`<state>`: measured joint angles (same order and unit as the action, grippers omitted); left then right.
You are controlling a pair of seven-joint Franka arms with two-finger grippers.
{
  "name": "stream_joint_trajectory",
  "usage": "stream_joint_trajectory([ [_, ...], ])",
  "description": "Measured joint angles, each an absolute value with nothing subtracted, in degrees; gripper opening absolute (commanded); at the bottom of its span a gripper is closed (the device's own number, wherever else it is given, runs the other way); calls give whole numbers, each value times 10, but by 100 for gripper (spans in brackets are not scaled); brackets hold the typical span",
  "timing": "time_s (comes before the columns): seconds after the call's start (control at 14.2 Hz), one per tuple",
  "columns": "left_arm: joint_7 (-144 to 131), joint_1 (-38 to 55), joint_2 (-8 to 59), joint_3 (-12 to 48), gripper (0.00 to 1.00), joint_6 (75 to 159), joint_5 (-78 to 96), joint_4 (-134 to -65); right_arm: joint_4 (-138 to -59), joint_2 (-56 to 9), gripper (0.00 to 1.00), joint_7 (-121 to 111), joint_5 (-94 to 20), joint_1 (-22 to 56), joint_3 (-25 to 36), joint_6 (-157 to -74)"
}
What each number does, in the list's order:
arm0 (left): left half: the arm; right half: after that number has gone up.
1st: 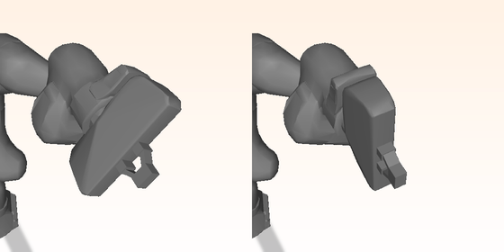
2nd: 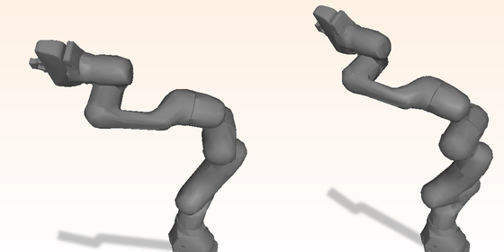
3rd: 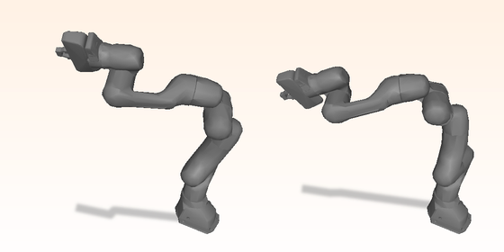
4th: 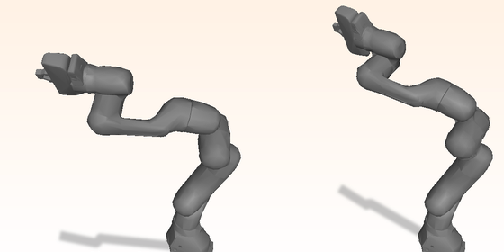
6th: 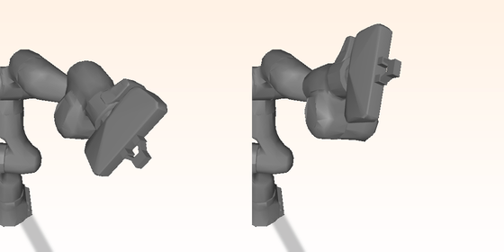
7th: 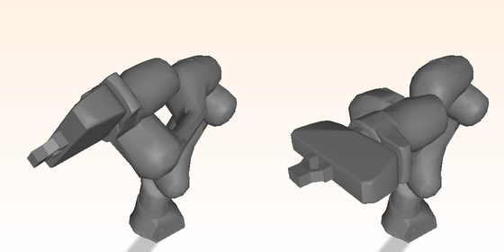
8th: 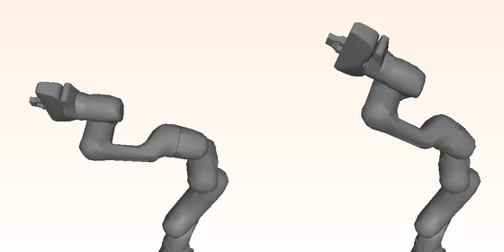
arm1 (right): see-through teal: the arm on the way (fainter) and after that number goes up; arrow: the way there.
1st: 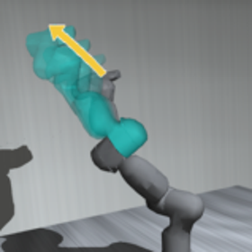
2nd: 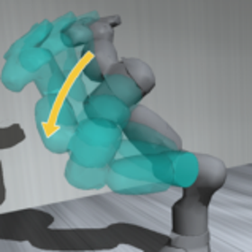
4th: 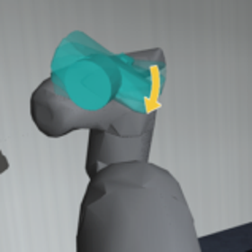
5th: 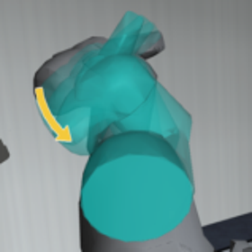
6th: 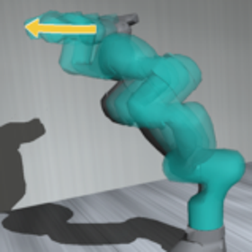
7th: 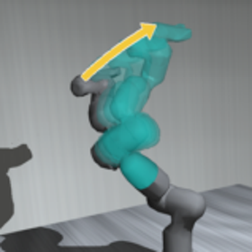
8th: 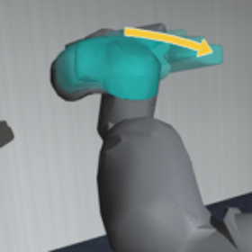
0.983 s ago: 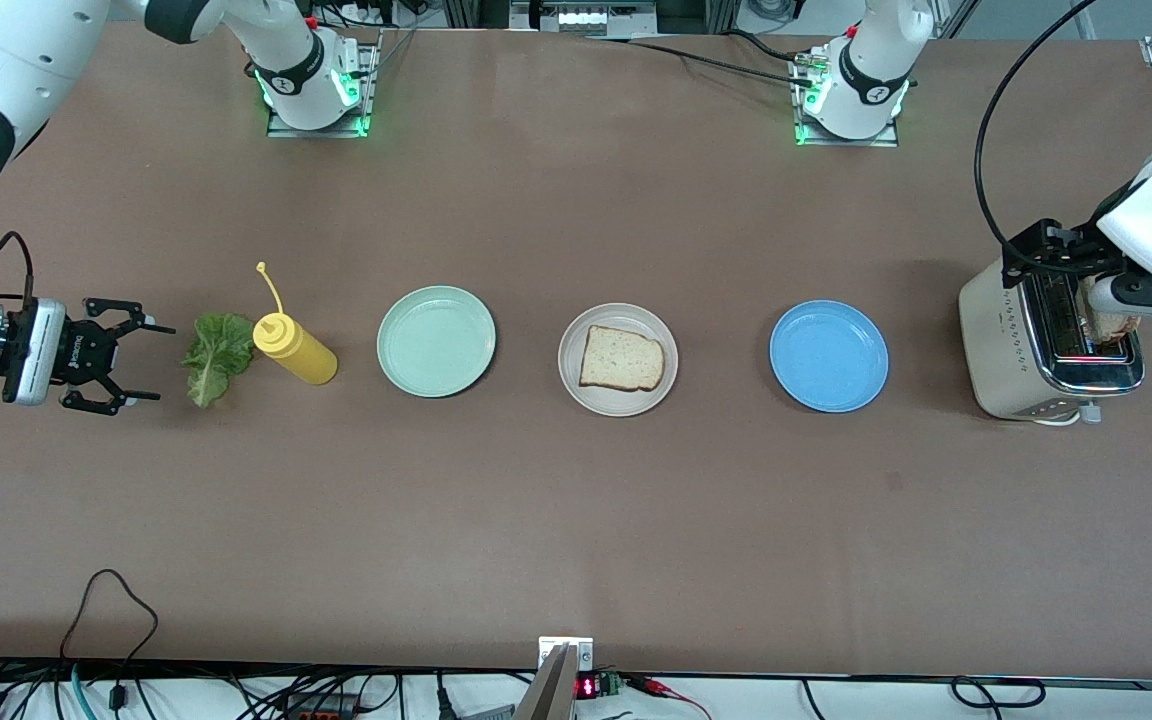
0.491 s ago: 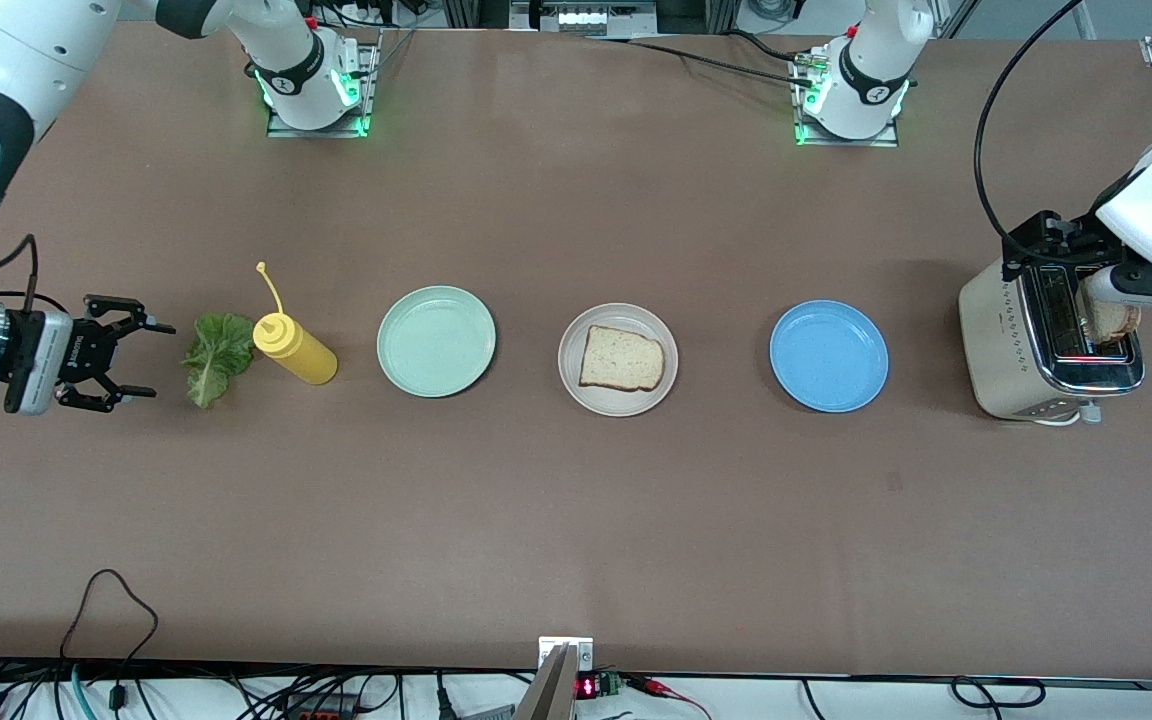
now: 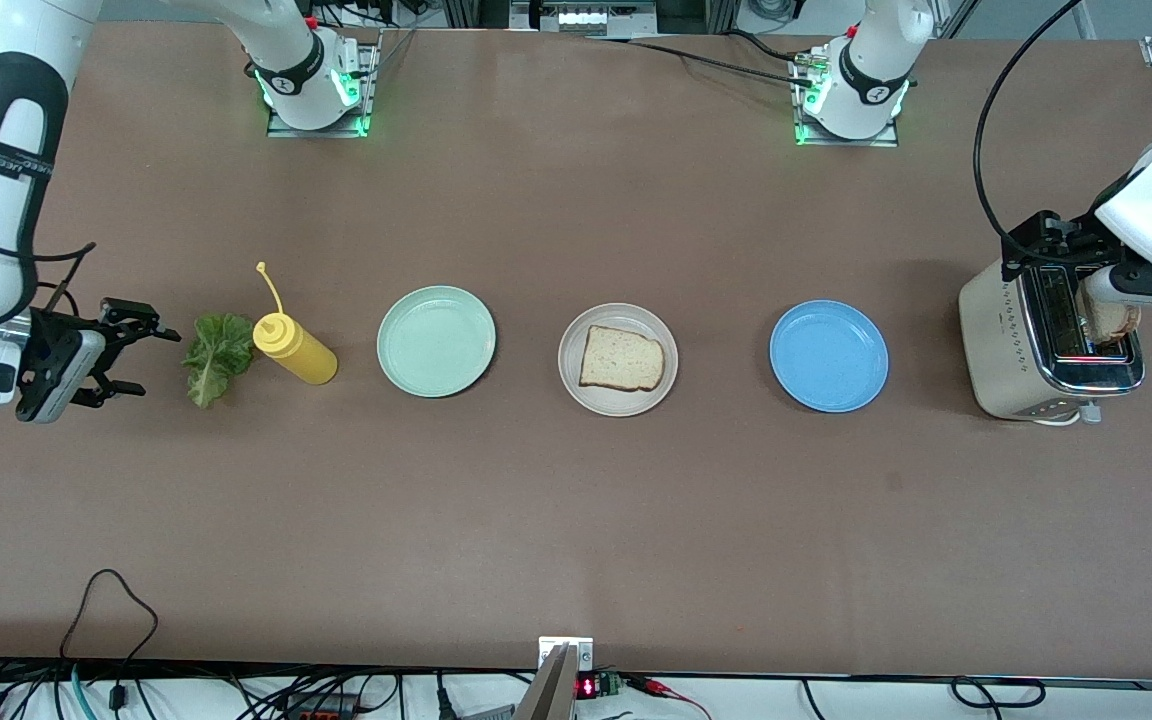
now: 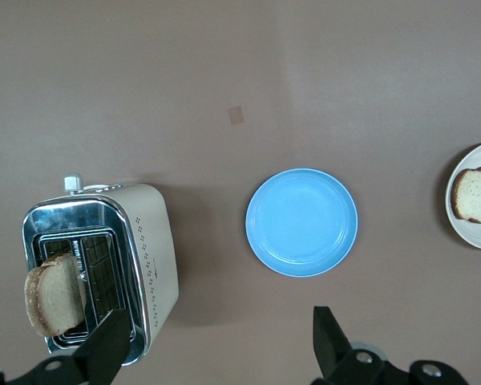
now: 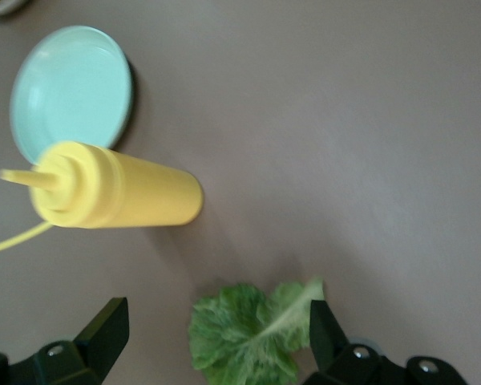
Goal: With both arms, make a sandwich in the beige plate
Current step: 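Lower the right gripper onto the lettuce leaf and grasp it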
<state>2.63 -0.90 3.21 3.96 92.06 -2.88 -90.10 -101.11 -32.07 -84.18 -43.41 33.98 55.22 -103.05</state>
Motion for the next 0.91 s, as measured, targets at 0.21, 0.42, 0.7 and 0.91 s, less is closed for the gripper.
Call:
stream_joint_trajectory([
  [0.21, 26, -8, 32, 40, 100, 920, -29, -901, -1080, -293, 100, -808, -399, 339, 523, -1129],
  [0.42, 26, -7, 32, 41, 100, 920, -29, -901, -1158, -277, 100, -760, -390, 339, 494, -1259],
  [0.7, 26, -7, 32, 42, 100, 919, -29, -901, -1255, -255, 100, -648, -389, 318, 421, -1434],
  [0.91, 26, -7, 32, 45, 100, 919, -29, -901, -1278, -252, 100, -560, -389, 287, 360, -1488],
])
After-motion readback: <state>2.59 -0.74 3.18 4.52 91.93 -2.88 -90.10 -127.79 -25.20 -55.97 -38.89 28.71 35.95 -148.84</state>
